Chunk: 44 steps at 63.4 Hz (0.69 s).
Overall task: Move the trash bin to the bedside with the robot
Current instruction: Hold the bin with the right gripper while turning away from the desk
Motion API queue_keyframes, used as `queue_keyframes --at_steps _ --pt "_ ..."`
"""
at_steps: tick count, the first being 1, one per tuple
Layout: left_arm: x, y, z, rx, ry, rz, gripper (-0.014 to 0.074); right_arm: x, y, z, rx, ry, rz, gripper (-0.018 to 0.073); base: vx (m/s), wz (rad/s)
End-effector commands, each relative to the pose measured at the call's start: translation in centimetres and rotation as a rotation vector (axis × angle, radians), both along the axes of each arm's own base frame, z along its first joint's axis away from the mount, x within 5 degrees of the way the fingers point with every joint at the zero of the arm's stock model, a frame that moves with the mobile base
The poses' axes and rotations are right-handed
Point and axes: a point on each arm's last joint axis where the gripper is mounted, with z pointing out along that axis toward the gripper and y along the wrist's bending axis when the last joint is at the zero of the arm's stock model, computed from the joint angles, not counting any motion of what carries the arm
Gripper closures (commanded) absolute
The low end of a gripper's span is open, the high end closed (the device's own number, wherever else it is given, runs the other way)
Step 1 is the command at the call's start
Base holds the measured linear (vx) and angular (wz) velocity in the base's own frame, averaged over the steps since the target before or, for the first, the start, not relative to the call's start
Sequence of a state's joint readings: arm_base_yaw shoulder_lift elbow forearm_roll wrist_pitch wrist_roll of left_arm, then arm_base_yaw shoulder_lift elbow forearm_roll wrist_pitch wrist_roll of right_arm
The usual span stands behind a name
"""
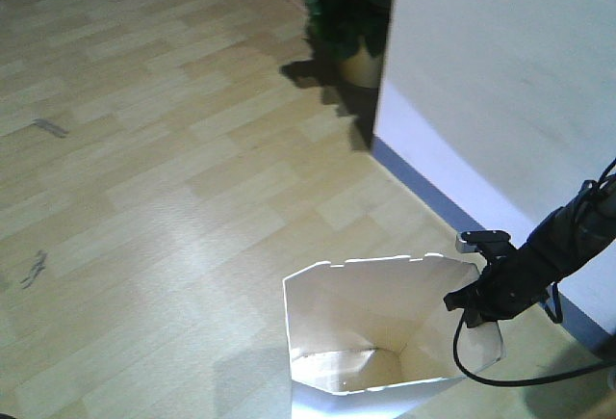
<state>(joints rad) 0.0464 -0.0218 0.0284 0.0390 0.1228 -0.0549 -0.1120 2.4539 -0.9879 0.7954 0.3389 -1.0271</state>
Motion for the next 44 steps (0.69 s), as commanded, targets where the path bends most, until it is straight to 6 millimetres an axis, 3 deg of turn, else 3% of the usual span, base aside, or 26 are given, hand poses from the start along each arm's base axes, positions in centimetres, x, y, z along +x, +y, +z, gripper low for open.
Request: queue_keyframes --at_steps 1,44 --pt "-0.13 -0.03 1.38 -0.004 -0.097 -0.003 0.0603 0.93 0.68 2.7 0.091 -0.013 -0.002 0.0568 0.13 0.63" --pt "-0.13 -0.03 1.38 -0.004 -0.097 -0.003 0.0603 0.93 0.69 2.7 0.091 -0.013 -0.002 0.0568 0.12 0.57"
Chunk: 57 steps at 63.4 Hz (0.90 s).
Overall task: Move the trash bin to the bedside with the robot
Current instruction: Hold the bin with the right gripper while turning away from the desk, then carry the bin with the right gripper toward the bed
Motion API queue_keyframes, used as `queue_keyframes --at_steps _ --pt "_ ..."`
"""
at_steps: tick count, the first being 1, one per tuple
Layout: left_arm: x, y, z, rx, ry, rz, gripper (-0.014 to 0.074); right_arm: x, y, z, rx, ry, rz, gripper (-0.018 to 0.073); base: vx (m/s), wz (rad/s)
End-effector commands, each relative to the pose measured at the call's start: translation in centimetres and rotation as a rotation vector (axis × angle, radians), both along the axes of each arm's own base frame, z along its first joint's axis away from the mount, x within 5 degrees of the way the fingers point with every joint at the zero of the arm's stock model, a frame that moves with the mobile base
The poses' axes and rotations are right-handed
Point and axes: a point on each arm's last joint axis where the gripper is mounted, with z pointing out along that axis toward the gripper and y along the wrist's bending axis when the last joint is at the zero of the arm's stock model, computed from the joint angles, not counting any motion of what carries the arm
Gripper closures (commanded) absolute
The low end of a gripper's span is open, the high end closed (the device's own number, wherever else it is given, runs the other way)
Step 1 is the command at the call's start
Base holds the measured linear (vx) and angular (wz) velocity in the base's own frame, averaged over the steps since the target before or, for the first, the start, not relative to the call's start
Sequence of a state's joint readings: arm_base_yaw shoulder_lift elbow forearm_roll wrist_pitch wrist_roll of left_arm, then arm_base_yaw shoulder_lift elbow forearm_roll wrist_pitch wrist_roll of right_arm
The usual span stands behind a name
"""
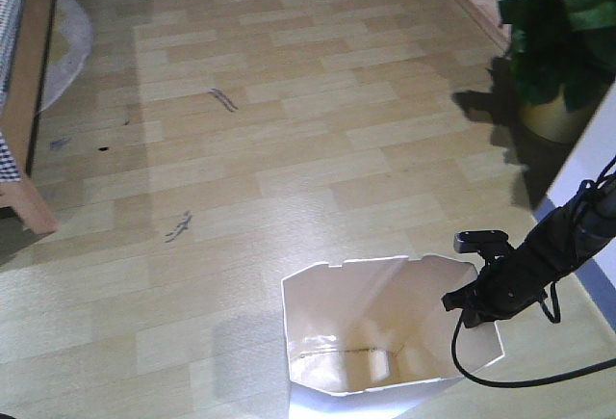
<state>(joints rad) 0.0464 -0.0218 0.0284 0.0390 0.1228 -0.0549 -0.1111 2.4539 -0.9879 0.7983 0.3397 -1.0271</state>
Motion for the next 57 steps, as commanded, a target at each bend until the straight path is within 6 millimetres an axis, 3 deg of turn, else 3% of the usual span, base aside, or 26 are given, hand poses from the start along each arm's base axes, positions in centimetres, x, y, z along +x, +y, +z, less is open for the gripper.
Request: queue_keyframes --at_steps 1,24,57 --pt "-0.13 -0.03 1.38 -0.004 -0.097 -0.003 0.0603 0.93 0.65 2.69 0.09 -0.013 0.0 0.0568 0.11 0.43" --pt "-0.13 -0.03 1.38 -0.004 -0.097 -0.003 0.0603 0.93 0.65 2.69 0.09 -0.013 0.0 0.0568 0.13 0.3" --pt "-0.13 -0.03 1.38 -0.004 -0.097 -0.003 0.0603 0.93 0.65 2.69 0.09 -0.013 0.0 0.0568 0.19 0.07"
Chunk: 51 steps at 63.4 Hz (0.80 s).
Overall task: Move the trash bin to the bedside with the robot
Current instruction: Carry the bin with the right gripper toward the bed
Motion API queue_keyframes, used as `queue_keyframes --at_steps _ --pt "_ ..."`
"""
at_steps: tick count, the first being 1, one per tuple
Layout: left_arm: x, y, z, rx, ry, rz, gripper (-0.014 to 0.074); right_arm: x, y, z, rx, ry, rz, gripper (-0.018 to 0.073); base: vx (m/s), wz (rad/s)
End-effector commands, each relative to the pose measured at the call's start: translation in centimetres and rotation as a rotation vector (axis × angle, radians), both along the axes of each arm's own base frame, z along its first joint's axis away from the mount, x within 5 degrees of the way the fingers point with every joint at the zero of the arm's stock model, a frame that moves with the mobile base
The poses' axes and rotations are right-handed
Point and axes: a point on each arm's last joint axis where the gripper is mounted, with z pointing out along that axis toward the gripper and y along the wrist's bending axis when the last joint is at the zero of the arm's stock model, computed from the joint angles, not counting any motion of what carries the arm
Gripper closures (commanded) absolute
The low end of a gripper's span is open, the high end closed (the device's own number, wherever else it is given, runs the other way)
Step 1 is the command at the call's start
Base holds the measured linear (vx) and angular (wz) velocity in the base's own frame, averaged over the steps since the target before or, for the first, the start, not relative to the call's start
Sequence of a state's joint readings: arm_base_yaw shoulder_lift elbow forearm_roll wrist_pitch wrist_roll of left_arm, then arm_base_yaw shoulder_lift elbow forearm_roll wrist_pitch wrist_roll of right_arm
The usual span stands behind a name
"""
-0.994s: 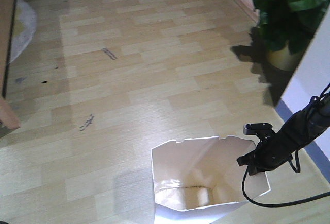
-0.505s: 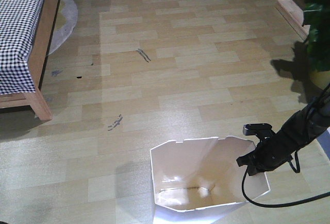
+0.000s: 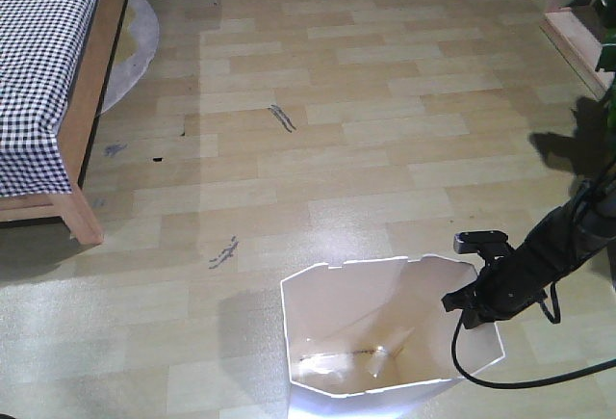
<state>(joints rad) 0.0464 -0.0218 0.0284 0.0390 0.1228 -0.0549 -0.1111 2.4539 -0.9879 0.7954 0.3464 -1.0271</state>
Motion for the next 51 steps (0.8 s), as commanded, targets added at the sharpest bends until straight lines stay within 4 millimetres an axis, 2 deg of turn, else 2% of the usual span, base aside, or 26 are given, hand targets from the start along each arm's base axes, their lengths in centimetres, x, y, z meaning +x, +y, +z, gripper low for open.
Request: queue_keyframes --at_steps 1,51 --pt "-0.13 -0.03 1.38 -0.004 -0.097 -0.003 0.0603 0.98 0.61 2.68 0.086 -0.017 -0.004 0.0568 0.23 0.03" --pt "-0.13 -0.03 1.38 -0.004 -0.097 -0.003 0.0603 0.98 0.61 2.68 0.086 -0.017 -0.004 0.0568 0.28 0.04"
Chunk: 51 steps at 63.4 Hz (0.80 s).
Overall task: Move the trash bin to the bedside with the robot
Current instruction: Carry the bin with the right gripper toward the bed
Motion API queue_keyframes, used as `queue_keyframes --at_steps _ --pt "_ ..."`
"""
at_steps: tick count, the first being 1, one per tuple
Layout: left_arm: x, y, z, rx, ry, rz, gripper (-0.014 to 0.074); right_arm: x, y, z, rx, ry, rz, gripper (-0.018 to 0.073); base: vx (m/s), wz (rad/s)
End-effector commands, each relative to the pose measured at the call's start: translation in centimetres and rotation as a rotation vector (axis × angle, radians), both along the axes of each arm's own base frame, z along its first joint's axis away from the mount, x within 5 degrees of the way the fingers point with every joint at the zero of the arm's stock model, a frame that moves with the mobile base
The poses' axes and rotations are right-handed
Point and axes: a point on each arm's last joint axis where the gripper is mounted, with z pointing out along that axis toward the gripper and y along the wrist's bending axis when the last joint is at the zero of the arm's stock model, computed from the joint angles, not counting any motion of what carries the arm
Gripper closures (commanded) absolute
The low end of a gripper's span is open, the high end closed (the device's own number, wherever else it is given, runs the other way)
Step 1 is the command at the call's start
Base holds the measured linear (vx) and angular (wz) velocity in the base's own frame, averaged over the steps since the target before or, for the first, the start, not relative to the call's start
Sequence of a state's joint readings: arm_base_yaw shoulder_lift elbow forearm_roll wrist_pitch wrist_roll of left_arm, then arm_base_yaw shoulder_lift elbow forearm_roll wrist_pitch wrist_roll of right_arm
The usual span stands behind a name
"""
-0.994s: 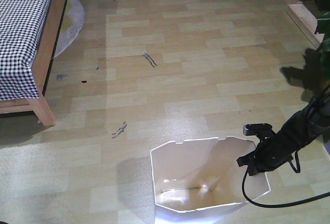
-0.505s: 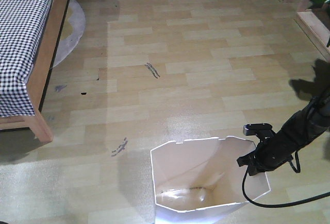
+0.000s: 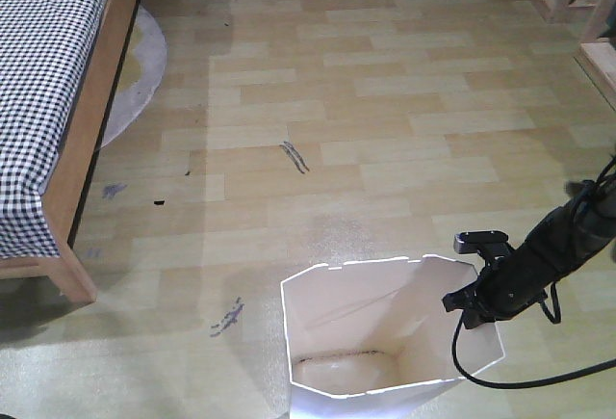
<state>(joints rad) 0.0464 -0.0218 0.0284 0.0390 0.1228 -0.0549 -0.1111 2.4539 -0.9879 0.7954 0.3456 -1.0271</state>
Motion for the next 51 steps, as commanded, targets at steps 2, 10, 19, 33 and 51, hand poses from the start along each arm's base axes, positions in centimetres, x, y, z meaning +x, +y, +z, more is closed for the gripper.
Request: queue_keyframes --at_steps 2,10,19,33,51 --pt "-0.13 -0.03 1.38 -0.004 -0.097 -0.003 0.0603 0.97 0.61 2.68 0.086 -0.017 -0.004 0.0568 0.32 0.08" --pt "-0.13 -0.03 1.38 -0.004 -0.097 -0.003 0.0603 0.97 0.61 2.68 0.086 -0.017 -0.004 0.0568 0.33 0.08" --pt "-0.13 -0.03 1.38 -0.004 -0.097 -0.003 0.0603 0.96 0.62 2.69 0.087 -0.016 -0.004 0.0568 0.34 0.08" --pt "-0.13 -0.03 1.38 -0.004 -0.097 -0.003 0.0603 0.96 0.62 2.69 0.087 -0.016 -0.004 0.0568 0.33 0.09" --pt "-0.13 -0.03 1.38 -0.004 -0.097 -0.003 0.0603 0.96 0.62 2.69 0.087 -0.016 -0.004 0.0568 0.33 0.06"
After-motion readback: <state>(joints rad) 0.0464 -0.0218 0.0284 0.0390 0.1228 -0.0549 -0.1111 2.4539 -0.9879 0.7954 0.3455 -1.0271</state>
